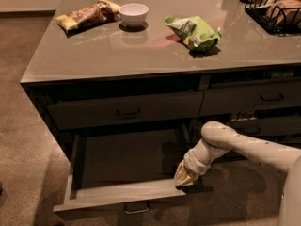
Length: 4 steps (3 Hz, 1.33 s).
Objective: Open middle drawer
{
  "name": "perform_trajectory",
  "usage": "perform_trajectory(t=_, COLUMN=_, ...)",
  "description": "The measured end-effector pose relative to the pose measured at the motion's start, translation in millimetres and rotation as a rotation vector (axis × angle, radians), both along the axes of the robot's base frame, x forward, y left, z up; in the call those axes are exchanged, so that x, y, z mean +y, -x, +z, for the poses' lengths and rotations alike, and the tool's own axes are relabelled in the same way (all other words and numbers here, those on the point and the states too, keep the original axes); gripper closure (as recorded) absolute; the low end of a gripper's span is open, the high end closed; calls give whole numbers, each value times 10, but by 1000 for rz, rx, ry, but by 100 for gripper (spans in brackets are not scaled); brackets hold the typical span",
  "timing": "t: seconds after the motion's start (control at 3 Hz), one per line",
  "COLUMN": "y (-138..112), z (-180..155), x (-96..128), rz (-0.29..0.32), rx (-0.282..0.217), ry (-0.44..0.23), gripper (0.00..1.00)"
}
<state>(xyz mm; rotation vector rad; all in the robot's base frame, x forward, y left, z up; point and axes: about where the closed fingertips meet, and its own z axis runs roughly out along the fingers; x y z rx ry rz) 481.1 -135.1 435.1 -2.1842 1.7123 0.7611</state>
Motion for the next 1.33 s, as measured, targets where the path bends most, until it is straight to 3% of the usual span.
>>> perform_trajectory(t=0.67, y=17, z=76, x=2, rz=3, rx=-2, ry=8, gripper=100)
perform_trajectory(t=1.0, y=-35, z=205, x=-54, rz=-119, rx=-44, ry=-70, gripper=100)
perform_trajectory(t=1.33, y=-51, z=354, x=-184, rz=-297, rx=-60, ry=-145, gripper=100)
